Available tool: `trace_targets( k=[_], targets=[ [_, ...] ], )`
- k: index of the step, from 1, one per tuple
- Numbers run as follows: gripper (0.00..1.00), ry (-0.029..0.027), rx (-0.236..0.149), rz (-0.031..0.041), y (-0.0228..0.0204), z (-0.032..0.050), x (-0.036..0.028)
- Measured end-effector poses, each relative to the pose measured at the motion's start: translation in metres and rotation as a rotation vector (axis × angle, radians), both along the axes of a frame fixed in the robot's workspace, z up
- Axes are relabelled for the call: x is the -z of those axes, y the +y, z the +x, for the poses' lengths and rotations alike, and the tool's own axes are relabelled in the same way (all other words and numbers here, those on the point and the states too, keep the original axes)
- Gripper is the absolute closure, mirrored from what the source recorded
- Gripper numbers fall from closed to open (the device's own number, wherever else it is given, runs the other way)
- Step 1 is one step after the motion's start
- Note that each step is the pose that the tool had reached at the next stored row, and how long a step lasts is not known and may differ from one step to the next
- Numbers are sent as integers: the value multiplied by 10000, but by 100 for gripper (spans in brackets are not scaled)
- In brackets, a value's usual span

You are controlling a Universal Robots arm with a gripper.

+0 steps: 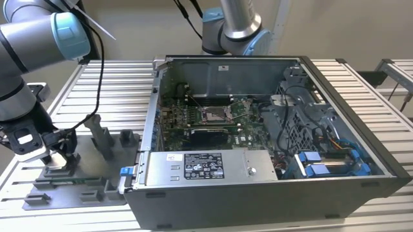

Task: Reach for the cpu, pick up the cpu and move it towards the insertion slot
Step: 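Pick up the cpu and move it towards the insertion slot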

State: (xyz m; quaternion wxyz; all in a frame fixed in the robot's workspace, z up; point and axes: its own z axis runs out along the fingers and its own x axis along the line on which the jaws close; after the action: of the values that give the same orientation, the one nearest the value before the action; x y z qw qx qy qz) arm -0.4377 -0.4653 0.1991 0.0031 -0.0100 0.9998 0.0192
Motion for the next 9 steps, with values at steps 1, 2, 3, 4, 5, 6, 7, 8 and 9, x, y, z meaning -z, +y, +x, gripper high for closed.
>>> trace_targets(
  k=[1,2,3,4,5,6,7,8,9],
  targets=[
    [100,0,0,0,0,0,-12],
    [100,-1,0,0,0,0,-22],
    [100,0,0,0,0,0,-30],
    [100,-1,0,0,0,1,-37],
    [100,0,0,0,0,0,-43],
    [100,0,0,0,0,0,-50],
    [100,-1,0,0,0,0,-55],
    [100,-1,0,1,0,0,-60],
    [100,0,0,0,0,0,-66]
  ],
)
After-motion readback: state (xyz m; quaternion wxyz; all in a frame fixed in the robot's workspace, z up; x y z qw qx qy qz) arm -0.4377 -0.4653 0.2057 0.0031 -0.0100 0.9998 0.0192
